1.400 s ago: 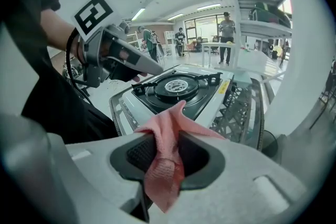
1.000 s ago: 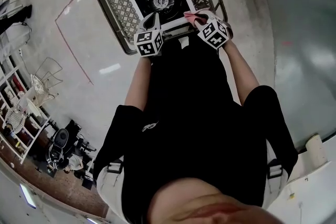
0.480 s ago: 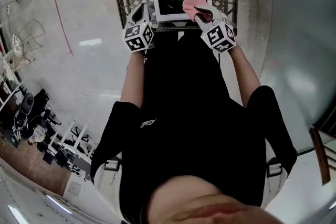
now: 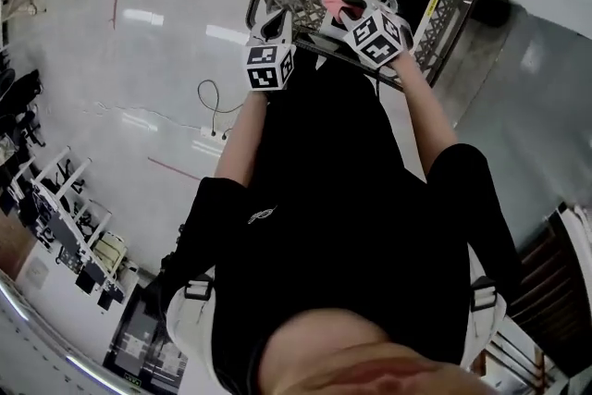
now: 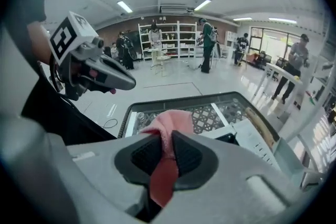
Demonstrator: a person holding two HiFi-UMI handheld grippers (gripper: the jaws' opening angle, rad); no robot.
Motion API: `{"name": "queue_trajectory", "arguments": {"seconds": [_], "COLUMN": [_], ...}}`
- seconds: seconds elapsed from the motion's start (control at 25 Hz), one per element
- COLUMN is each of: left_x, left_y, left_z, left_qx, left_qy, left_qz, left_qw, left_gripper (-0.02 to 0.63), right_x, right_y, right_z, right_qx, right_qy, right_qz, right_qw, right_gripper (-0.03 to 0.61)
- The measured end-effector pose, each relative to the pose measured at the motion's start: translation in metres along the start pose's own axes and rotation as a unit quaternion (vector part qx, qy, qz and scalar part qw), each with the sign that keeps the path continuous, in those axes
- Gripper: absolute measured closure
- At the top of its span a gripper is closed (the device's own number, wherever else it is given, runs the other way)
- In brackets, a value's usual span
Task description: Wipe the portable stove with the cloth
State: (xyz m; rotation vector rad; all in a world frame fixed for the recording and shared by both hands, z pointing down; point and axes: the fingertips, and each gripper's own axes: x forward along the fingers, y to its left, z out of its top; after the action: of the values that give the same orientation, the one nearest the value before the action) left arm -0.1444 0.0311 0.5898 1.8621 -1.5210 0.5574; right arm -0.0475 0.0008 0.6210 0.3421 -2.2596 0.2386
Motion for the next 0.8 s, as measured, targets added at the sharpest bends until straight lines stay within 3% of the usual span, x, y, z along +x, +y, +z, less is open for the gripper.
{"name": "queue_trajectory", "arguments": {"seconds": [0.28, 0.44, 0.68, 0.8], "left_x": [-0.012, -0.017, -0.010, -0.005], "left_y": [0.043, 0.046, 0.035, 0.035], "left_z": [0.000, 0.000, -0.007, 0.005], "left_qx": [-0.056, -0.056, -0.039, -0.031], "left_qy": [-0.023, -0.016, -0.006, -0.001], "left_qz": [0.050, 0.047, 0.029, 0.021], "left_qw": [0.9969, 0.9972, 0.9988, 0.9993], "left_gripper": [0.614, 0.614, 0.614, 0.614], "right_x": [0.038, 0.040, 0.035, 0.029], "right_y": [0.004, 0.013, 0.015, 0.003], "right_z": [-0.026, -0.027, -0.041, -0.035], "right_qx": [-0.025, -0.014, 0.011, 0.022], "right_qy": [0.086, 0.091, 0.090, 0.088], "right_qz": [0.010, 0.013, 0.000, -0.014], "right_qw": [0.996, 0.996, 0.996, 0.996], "right_gripper": [0.511, 0.467, 0.465, 0.512]}}
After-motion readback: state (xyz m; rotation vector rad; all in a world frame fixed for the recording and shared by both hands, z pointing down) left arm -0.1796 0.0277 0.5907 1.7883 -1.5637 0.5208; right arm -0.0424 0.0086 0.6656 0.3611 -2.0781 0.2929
